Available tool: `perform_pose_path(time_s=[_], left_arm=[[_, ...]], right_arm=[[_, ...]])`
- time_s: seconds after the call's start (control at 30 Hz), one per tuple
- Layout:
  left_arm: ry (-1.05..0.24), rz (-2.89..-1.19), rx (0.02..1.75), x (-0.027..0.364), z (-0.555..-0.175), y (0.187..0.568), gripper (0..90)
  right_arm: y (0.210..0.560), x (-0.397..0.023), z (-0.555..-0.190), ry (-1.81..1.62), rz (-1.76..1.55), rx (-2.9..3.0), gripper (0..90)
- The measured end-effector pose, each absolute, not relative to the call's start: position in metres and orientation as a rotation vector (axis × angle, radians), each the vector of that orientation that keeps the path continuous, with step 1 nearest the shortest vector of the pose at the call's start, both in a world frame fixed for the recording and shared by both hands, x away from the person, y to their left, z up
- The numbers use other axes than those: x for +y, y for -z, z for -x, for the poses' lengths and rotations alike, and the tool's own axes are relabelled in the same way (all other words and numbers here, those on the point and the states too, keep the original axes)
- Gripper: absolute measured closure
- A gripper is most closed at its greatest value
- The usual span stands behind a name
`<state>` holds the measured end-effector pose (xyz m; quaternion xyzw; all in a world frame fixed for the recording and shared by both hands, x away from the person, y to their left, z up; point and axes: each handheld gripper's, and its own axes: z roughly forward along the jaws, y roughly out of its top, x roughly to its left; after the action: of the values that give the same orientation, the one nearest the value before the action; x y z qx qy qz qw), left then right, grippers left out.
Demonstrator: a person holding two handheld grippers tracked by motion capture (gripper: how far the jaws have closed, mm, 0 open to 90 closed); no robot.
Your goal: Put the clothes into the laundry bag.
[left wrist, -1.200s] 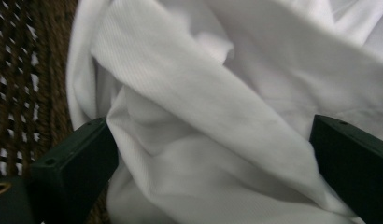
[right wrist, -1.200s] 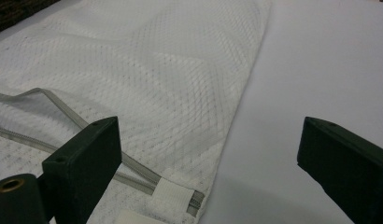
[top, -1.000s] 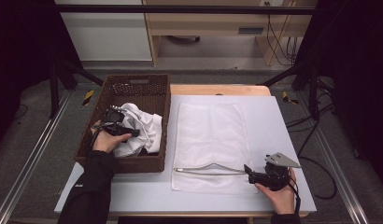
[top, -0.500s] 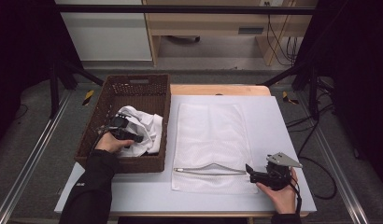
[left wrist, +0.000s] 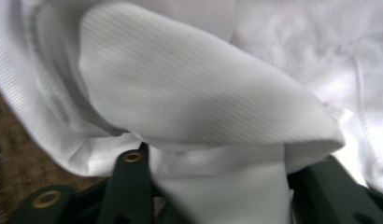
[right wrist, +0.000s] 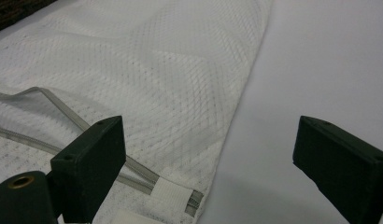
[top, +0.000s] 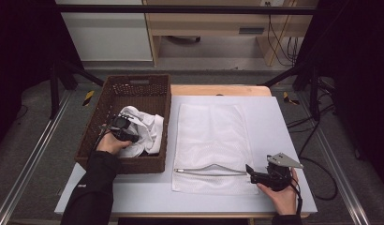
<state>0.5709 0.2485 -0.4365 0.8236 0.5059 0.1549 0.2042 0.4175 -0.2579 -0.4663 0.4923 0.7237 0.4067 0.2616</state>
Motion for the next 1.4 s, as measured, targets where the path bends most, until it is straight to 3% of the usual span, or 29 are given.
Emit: perform_pose_path(time_s=[0.07,0.33,0.87,1.4], left_arm=[[-0.448,-2.269,1.432,0.251,-0.57,0.432,61.8],[-0.552,-2.153,1.399,0.253,-0.564,0.419,66.4],[-0.83,-1.843,1.156,0.26,-0.543,0.385,67.4],[-0.905,-1.544,1.025,0.279,-0.513,0.348,67.4]], right_arm=[[0.466,-0.258,-0.418,-1.102,-1.323,1.958,10.2],[0.466,-0.258,-0.417,-1.112,-1.324,1.955,10.9],[0.465,-0.259,-0.417,-1.126,-1.331,1.944,11.2],[0.465,-0.258,-0.417,-1.144,-1.315,1.929,11.0]])
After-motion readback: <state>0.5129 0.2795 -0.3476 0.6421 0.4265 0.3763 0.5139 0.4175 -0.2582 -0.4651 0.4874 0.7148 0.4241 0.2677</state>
